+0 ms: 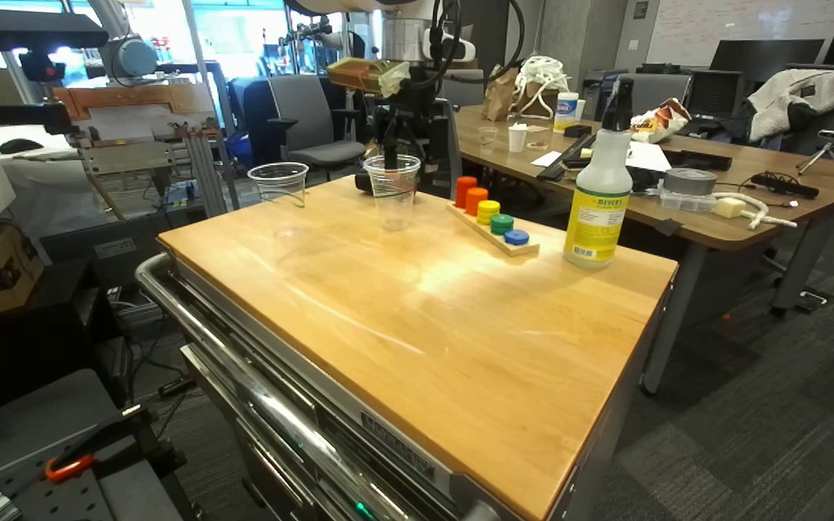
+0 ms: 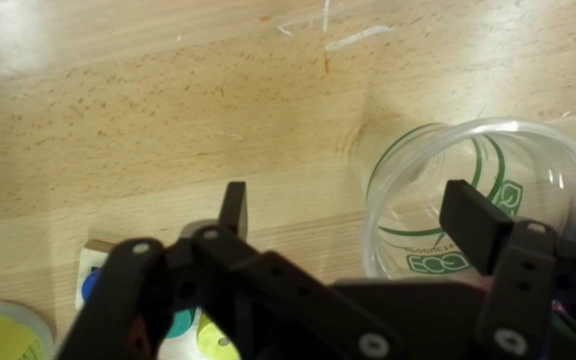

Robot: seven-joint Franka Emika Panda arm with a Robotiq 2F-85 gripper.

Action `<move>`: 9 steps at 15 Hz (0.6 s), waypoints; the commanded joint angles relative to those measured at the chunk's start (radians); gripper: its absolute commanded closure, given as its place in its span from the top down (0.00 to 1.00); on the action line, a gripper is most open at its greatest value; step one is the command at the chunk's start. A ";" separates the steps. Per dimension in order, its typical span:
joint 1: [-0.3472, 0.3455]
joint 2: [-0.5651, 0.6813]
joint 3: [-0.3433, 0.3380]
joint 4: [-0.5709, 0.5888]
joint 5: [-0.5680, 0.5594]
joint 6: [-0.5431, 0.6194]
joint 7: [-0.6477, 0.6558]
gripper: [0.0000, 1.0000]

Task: Stack the clear cups together

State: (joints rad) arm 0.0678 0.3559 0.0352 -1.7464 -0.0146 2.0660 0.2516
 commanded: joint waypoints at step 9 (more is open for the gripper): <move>0.004 0.022 -0.007 0.028 0.080 -0.025 0.062 0.04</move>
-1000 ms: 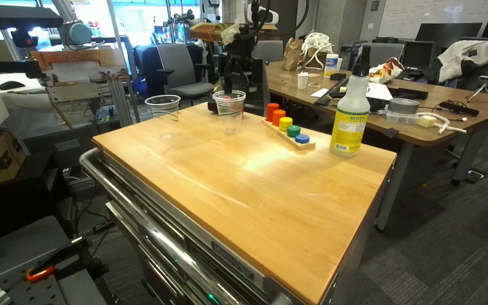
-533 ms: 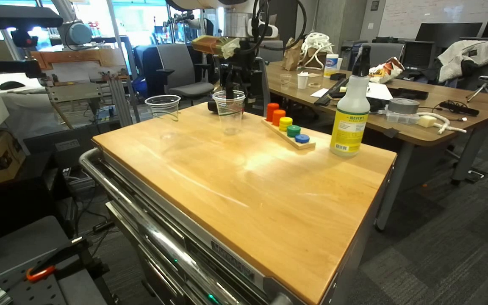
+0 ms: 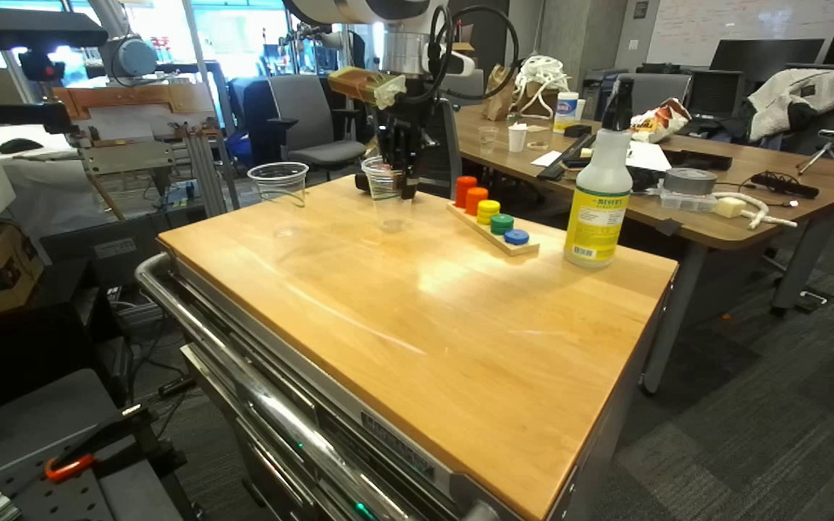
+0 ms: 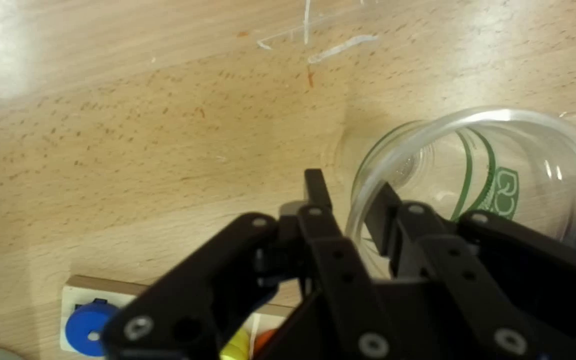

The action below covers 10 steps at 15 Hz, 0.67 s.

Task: Stack the clear cups together

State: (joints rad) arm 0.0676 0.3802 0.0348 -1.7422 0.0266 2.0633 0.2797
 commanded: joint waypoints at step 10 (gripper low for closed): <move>-0.004 -0.051 -0.027 0.048 0.071 -0.173 0.097 0.01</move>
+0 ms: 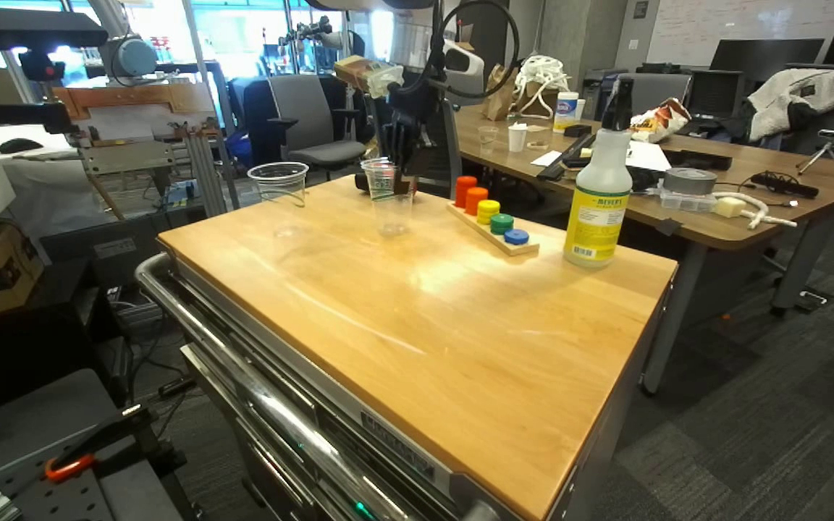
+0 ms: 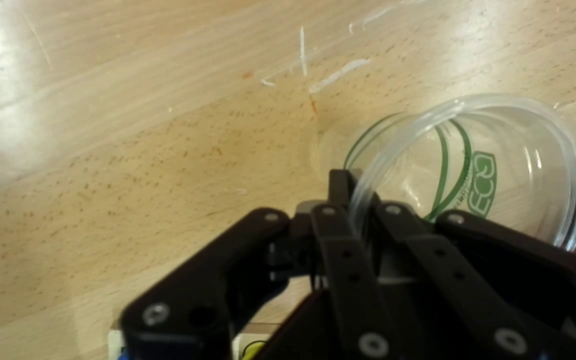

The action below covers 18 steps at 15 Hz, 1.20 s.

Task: Stack the clear cups together

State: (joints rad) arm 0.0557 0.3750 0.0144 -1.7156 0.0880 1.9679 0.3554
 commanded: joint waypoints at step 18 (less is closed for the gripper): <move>0.069 -0.425 0.100 -0.132 0.105 -0.169 -0.298 0.01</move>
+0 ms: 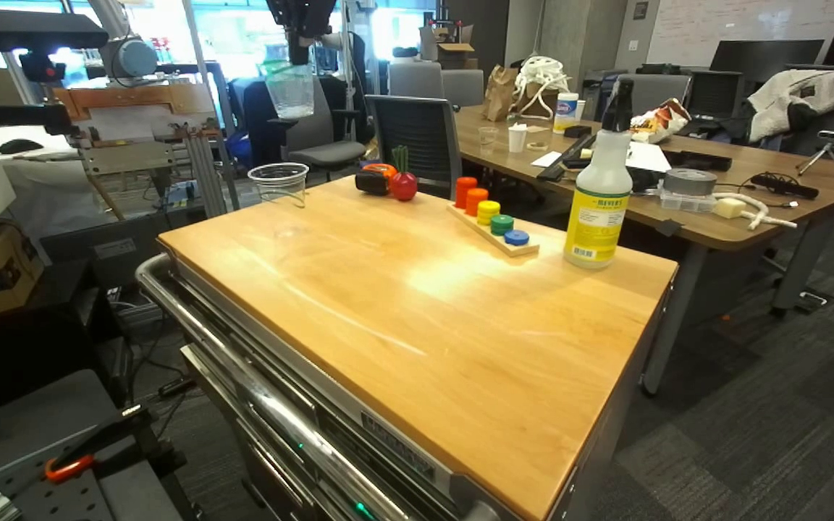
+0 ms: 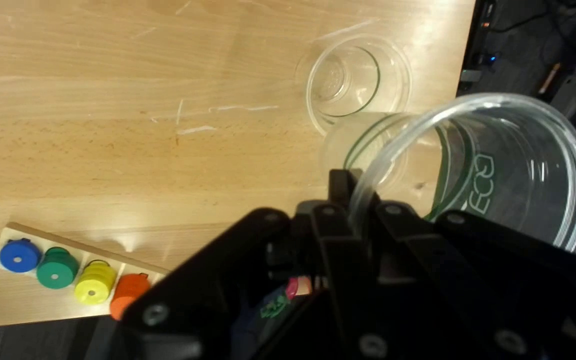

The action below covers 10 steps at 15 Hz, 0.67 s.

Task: Stack the clear cups together

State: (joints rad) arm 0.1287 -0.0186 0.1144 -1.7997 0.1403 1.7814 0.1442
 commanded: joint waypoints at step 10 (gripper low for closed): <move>0.002 -0.006 0.007 -0.172 0.077 0.131 -0.165 0.01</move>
State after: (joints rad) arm 0.1286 -0.0134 0.1150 -1.9382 0.1882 1.8716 0.0110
